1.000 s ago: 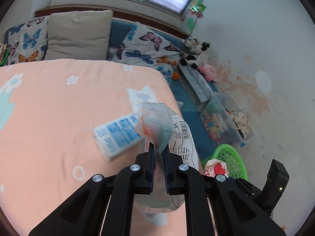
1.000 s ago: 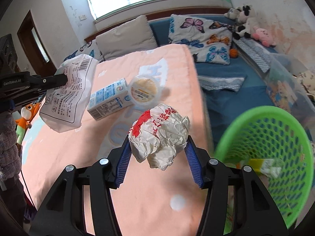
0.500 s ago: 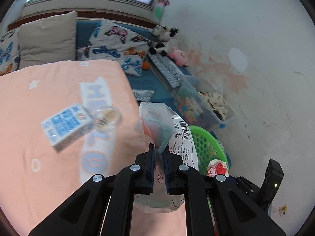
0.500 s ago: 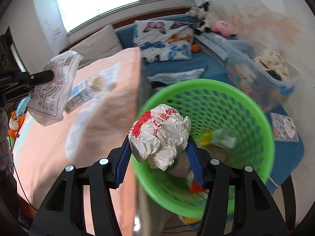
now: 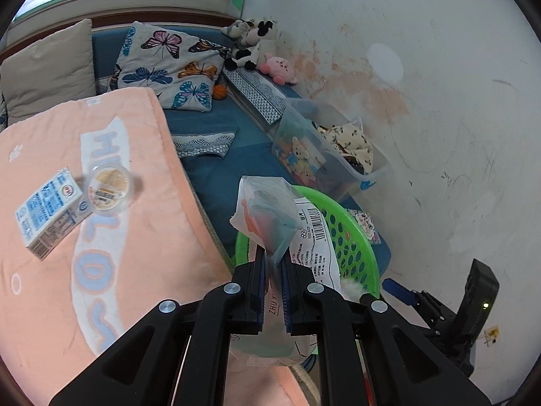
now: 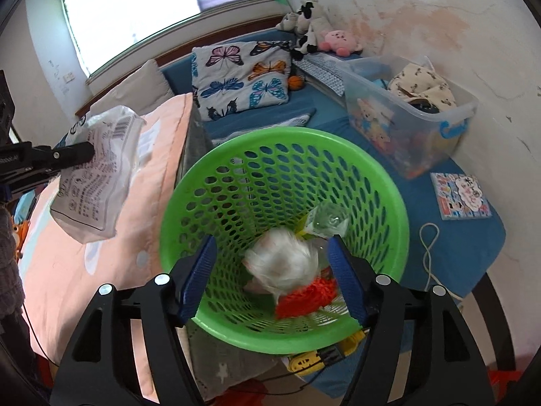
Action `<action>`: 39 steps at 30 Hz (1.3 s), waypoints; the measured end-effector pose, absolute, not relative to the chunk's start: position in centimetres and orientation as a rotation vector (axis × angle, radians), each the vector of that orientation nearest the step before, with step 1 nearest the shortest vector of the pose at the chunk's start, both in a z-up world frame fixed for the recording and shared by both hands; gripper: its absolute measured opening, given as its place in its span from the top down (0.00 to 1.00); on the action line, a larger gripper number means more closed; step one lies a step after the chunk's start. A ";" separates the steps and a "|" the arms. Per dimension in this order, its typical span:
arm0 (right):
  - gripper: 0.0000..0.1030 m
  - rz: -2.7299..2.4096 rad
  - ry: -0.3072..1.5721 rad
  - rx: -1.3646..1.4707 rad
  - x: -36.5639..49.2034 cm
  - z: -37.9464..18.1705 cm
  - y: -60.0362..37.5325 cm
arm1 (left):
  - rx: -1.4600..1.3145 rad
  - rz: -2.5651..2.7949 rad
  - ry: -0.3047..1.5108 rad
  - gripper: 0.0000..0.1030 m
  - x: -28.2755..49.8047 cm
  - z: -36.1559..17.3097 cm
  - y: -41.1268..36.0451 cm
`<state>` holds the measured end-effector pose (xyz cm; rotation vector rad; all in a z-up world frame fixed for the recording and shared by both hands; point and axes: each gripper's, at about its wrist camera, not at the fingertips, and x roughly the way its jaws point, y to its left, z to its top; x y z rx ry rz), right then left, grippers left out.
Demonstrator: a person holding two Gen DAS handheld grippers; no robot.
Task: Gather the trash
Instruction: 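Carry the paper and plastic bag over the green basket and open both tools, then move both tools back over the bed toward the milk carton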
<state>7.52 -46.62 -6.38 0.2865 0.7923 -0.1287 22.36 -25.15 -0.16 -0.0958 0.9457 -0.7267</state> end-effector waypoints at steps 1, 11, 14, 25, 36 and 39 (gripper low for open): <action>0.33 -0.128 0.792 0.291 7.5 -6.4 -46.7 | -0.094 -0.731 0.950 0.92 22.3 -0.3 -25.5; 0.33 -0.126 0.775 0.300 6.9 -5.9 -47.2 | -0.063 -0.761 0.987 0.91 22.4 -2.0 -28.4; 0.32 -0.127 0.771 0.301 6.8 -5.8 -47.2 | -0.057 -0.776 1.000 0.89 22.4 -2.6 -29.1; 0.32 -0.134 0.758 0.294 6.5 -5.4 -47.2 | -0.055 -0.788 1.031 0.59 22.1 -4.1 -29.2; 0.32 -0.115 0.745 0.282 6.8 -4.3 -46.0 | -0.064 -0.777 1.009 0.52 21.8 -3.8 -27.1; 0.32 -0.099 0.739 0.279 7.2 -3.9 -45.5 | -0.055 -0.754 0.986 0.52 21.8 -3.4 -25.6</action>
